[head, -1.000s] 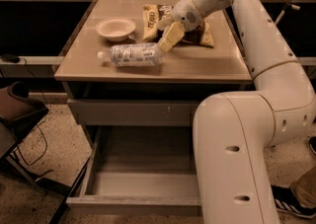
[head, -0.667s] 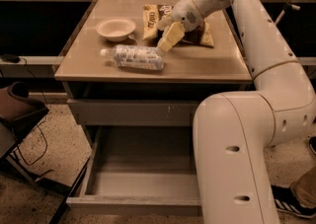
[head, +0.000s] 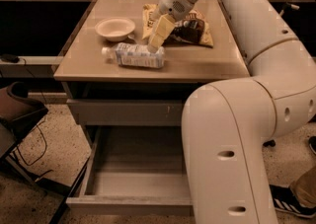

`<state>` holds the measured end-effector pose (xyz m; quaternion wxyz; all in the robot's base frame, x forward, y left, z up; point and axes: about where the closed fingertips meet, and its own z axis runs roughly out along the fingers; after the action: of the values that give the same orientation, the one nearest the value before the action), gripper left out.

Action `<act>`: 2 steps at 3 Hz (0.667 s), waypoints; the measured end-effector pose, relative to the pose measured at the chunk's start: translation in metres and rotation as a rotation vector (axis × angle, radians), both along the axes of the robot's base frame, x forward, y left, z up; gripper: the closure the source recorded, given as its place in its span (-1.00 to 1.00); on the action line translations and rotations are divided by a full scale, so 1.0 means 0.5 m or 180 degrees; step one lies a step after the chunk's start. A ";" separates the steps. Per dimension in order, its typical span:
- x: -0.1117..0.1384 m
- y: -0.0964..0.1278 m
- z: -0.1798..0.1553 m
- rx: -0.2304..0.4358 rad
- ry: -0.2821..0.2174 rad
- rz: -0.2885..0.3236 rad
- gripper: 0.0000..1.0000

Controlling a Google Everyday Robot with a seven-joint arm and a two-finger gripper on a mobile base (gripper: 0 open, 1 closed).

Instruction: Place blue plastic bottle into middle drawer

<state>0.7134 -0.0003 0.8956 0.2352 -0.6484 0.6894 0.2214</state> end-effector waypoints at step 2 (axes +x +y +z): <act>0.004 0.015 0.002 0.0083 -0.0050 -0.0035 -1.00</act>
Offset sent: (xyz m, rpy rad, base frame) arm -0.0160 0.0049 0.0043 0.0426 -0.0066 -0.0012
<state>0.7153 0.0072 0.8967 0.2503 -0.6432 0.6881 0.2240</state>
